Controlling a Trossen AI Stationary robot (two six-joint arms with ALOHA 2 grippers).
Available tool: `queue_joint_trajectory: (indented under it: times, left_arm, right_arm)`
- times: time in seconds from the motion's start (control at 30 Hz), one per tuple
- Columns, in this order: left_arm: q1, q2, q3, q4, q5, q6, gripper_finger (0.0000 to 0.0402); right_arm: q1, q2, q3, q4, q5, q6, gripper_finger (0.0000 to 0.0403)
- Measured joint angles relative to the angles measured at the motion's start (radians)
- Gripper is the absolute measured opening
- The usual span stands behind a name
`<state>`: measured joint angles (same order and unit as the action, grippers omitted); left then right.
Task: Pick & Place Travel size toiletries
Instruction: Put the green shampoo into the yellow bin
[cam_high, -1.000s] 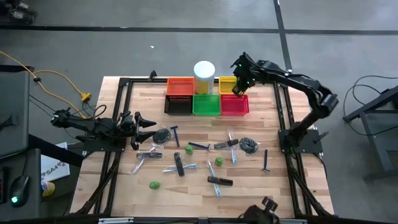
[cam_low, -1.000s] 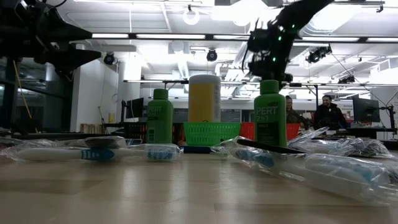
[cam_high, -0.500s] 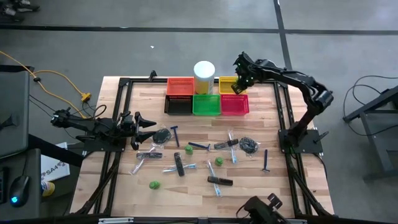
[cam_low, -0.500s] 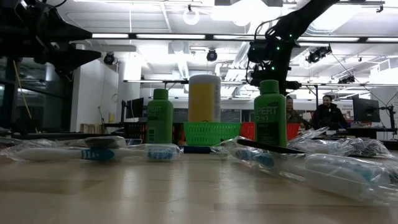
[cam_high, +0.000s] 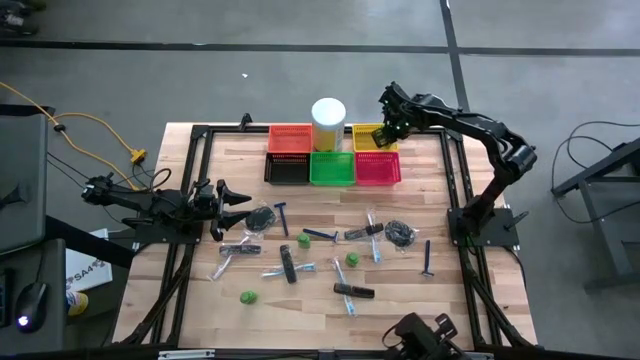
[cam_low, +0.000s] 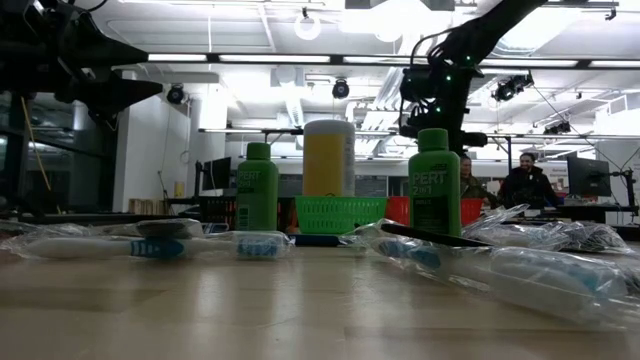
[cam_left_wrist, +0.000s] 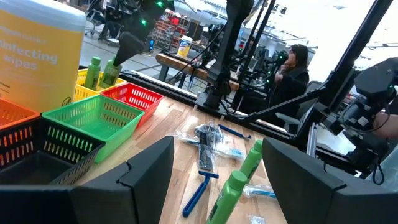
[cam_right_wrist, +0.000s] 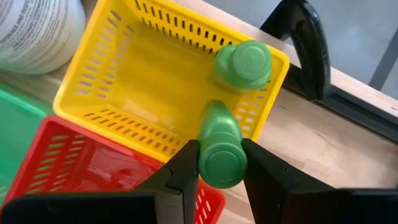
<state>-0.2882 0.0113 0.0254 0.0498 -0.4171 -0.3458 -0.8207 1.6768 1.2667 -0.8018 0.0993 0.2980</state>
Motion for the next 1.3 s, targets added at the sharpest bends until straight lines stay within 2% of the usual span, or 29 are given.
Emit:
queue_joint_trajectory:
  times: [0.83,0.93,1.17,1.3]
  left_arm:
    - [0.0,0.0,0.0,0.0,-0.001,0.0,0.0246]
    - [0.0,0.0,0.0,0.0,-0.002,0.0,0.0246]
    - [0.0,0.0,0.0,0.0,-0.005,0.0,0.0246]
    - [0.0,0.0,0.0,0.0,-0.005,0.0,0.0246]
  right_arm:
    - [-0.01,0.0,0.0,-0.004,-0.018,0.02,0.0096]
    - [-0.01,0.015,0.0,-0.007,0.002,0.023,0.0096]
    - [-0.011,0.046,0.0,0.015,-0.022,0.013,0.0096]
    - [-0.011,0.046,0.0,0.012,-0.02,0.015,0.0114]
